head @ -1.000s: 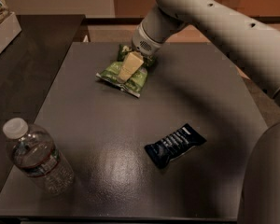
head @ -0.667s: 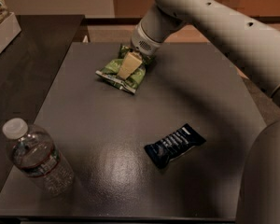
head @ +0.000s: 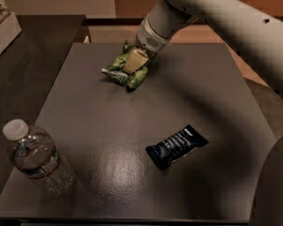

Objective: Move green jalapeno chip bag near rxbar blueberry

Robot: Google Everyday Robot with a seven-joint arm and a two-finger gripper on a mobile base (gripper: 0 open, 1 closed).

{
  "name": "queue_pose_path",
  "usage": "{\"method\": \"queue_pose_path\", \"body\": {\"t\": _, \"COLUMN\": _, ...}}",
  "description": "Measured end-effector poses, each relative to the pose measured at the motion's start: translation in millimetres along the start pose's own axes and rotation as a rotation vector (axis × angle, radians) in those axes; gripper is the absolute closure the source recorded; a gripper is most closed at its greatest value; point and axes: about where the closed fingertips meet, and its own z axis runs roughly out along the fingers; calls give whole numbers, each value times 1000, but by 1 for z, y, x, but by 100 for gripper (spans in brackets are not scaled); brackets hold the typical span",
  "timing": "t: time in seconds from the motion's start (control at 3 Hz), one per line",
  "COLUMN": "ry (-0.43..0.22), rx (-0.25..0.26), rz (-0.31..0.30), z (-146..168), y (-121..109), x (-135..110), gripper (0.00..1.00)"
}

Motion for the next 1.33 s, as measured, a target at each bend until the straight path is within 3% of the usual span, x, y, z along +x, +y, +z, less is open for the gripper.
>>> {"method": "queue_pose_path", "body": {"t": 0.33, "ry": -16, "rx": 21, "rz": -33, "z": -26, "y": 5, "x": 4, "gripper": 100}}
{"method": "queue_pose_path", "body": {"t": 1.0, "ry": -15, "rx": 28, "rz": -141, "z": -91, "y": 35, "x": 26, "gripper": 100}}
{"method": "queue_pose_path", "body": {"t": 1.33, "ry": -4, "rx": -12, "rz": -161, "z": -106, "y": 55, "x": 42, "gripper": 100}}
